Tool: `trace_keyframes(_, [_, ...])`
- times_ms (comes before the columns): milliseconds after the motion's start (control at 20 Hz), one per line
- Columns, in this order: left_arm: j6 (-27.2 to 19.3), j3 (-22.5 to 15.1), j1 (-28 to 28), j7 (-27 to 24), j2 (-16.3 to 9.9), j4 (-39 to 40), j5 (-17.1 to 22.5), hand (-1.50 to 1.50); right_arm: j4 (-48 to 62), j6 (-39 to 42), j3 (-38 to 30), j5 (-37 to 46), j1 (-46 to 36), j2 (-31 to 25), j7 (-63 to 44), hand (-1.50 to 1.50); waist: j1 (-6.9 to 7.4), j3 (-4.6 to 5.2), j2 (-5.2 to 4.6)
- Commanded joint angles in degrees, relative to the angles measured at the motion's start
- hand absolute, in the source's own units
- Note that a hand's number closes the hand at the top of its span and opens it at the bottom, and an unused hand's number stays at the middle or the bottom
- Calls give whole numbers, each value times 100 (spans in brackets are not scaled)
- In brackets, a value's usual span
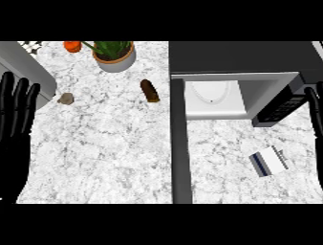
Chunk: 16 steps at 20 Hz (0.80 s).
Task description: Pick up the milk, place it into the microwave and close the microwave
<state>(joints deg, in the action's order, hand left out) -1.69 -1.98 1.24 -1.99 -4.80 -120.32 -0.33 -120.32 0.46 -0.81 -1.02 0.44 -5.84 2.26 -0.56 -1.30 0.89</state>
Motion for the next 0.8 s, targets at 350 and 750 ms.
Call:
trace_keyframes(350, [277,234,-155,740,-34,386,677,-150,261,478,400,-705,837,409,241,-150,60,123,-92])
trace_keyframes(750, [482,-7,-1324,418,134,-310,568,-150,-199,580,1078,-442,2344,536,1057,-150,41,129,-79])
